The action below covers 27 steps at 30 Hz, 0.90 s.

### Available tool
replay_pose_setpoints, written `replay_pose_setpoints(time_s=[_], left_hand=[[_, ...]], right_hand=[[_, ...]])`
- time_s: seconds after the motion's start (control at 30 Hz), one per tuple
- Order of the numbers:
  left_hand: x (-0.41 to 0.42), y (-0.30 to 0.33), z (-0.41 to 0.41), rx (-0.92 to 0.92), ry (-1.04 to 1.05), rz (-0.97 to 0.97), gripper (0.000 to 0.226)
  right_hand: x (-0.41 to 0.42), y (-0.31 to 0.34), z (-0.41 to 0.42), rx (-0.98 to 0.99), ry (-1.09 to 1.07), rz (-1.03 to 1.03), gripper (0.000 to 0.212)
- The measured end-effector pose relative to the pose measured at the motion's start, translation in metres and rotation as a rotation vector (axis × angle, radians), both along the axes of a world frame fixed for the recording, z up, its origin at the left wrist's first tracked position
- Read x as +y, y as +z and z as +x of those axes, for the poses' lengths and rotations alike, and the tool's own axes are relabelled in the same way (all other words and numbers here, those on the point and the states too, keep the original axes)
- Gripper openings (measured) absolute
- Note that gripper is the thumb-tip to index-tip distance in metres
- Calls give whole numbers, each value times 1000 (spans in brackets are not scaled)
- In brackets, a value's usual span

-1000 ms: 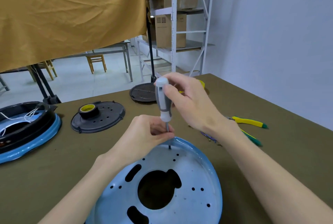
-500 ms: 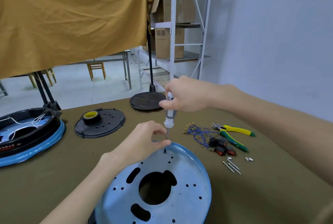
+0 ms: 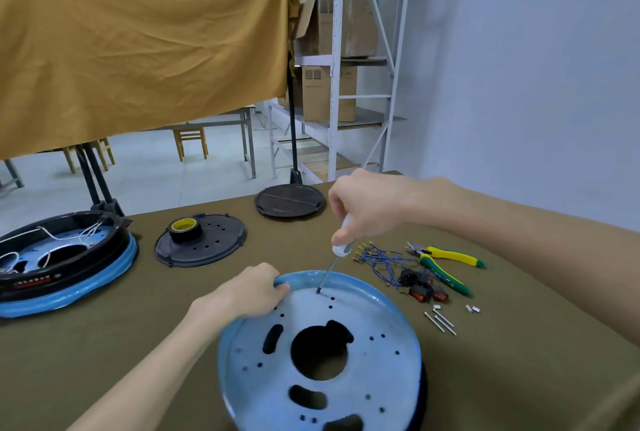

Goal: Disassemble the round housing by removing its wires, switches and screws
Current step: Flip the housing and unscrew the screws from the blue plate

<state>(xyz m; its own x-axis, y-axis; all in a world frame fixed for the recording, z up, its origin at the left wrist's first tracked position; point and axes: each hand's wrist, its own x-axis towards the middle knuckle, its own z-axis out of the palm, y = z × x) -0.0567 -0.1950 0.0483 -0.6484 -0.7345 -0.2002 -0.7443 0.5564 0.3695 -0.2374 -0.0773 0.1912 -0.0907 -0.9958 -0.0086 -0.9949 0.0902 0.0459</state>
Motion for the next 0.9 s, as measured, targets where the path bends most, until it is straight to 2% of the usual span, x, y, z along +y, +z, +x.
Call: replay_pose_setpoints(time_s=[0.17,0.33,0.43,0.57,0.9], left_hand=[[23,-1,10,-6,30,45,46],[29,8,16,152,62,242,52],[30,5,14,181,19,319,43],[37,-3,11,230,39,538,18],[40,-1,12,475,121,523,28]], right_hand=[[4,0,5,-51,19,-40,38],[6,-3,13,-60,20,-65,33],[9,-4,13,-70,13,-79,32],[17,-8,9,-93,6,-123,33],[32,-15,-4,-244,-40,-351,28]])
